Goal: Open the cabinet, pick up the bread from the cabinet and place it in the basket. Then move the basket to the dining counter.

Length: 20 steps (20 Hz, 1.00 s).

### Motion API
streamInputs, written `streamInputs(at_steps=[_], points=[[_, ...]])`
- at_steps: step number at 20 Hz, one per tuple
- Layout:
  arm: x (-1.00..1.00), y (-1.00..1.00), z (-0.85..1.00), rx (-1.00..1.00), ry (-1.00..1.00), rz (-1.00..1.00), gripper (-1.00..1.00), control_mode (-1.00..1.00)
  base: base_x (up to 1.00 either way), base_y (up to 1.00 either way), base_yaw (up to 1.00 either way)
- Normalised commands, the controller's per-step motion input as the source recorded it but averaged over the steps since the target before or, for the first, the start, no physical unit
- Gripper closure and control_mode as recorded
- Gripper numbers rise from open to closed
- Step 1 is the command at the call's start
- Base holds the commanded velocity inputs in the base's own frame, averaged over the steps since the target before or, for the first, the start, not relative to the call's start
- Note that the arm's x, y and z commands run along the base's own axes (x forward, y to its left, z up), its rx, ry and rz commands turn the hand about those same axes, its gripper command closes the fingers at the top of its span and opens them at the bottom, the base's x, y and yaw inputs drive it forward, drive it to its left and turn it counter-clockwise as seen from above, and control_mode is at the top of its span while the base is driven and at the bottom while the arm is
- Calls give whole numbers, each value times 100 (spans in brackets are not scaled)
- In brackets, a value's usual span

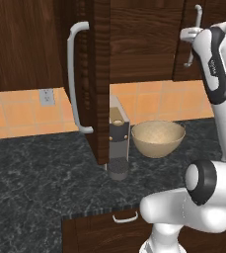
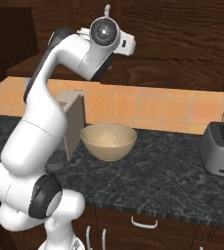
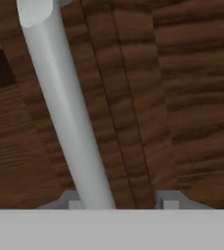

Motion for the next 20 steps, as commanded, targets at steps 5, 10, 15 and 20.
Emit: streamInputs(at_steps=[5, 10, 15, 20], points=[[-14, 37, 9, -1, -14, -6, 100, -100, 0, 0, 0], [-94, -11, 41, 0, 0, 0, 100, -100, 0, 0, 0], [-100, -56, 22, 0, 0, 0, 100, -100, 0, 0, 0], [-100, -87, 8, 0, 1, -3, 100, -100, 0, 0, 0]])
